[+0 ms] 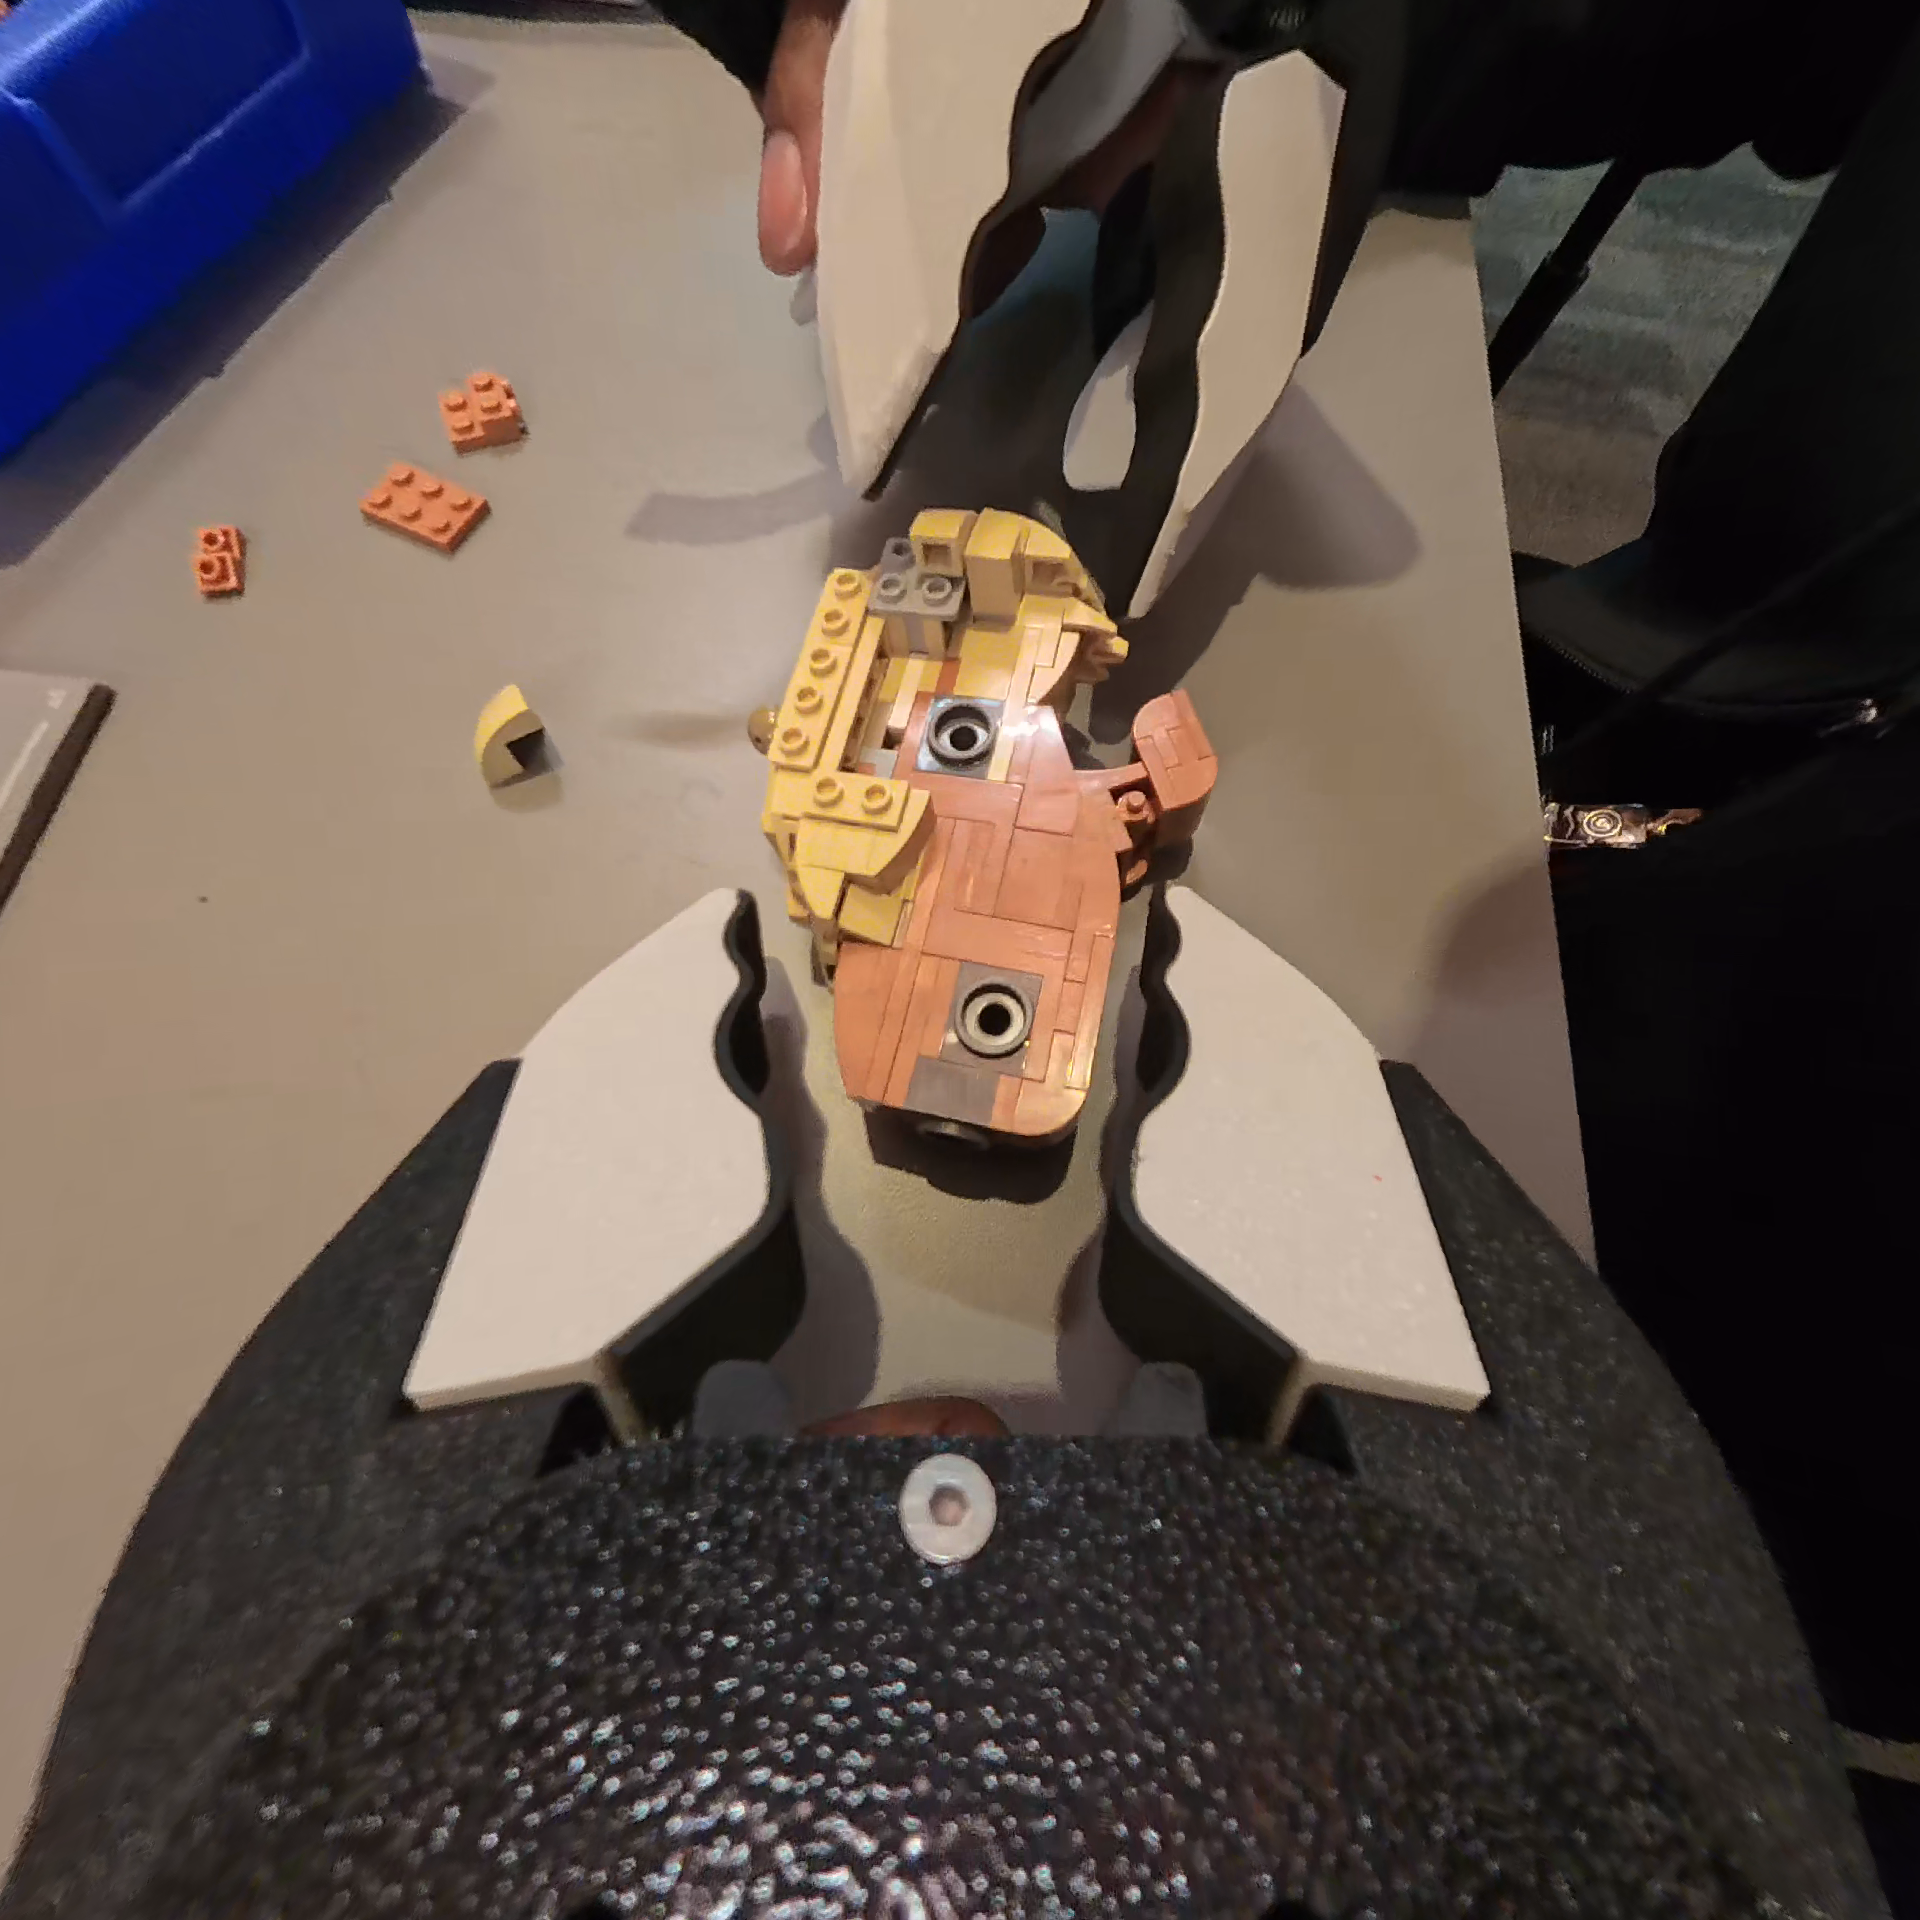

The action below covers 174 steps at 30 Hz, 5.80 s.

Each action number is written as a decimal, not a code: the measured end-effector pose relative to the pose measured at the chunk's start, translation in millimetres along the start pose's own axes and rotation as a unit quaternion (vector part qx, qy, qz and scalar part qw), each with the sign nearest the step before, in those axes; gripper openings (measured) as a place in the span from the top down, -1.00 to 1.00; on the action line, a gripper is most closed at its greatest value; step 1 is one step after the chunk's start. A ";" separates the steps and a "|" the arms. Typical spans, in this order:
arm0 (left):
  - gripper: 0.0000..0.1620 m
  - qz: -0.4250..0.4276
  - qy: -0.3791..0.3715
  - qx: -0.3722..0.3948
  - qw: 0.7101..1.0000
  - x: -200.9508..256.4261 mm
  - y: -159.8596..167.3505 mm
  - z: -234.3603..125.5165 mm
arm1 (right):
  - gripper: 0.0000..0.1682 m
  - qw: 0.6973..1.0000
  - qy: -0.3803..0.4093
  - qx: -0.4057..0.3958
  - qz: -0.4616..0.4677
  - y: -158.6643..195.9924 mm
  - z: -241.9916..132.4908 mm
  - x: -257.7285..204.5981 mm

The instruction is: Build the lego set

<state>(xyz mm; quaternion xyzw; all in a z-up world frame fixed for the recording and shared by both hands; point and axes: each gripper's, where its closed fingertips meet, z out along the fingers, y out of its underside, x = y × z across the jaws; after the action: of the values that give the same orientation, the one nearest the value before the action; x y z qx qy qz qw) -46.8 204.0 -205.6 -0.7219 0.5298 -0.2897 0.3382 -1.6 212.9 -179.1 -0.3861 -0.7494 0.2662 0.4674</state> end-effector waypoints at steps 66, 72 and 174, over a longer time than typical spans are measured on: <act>0.27 0.004 0.041 -0.012 0.999 1.7 2.7 0.9 | 0.42 0.989 0.045 -0.039 -0.135 2.4 8.1 -7.1; 0.27 0.002 0.044 -0.011 0.999 1.8 2.3 0.7 | 0.41 0.990 0.044 -0.032 -0.130 2.4 8.2 -7.7; 0.27 0.011 0.040 -0.015 0.999 2.2 3.7 1.5 | 0.50 0.969 0.115 -0.089 -0.198 2.6 5.5 -10.3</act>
<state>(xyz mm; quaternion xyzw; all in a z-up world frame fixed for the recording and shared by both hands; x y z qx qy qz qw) -47.2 201.4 -209.3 -0.7089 0.5550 -0.3066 0.3088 -3.0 205.7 -188.5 -0.2984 -0.7729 0.0545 0.5573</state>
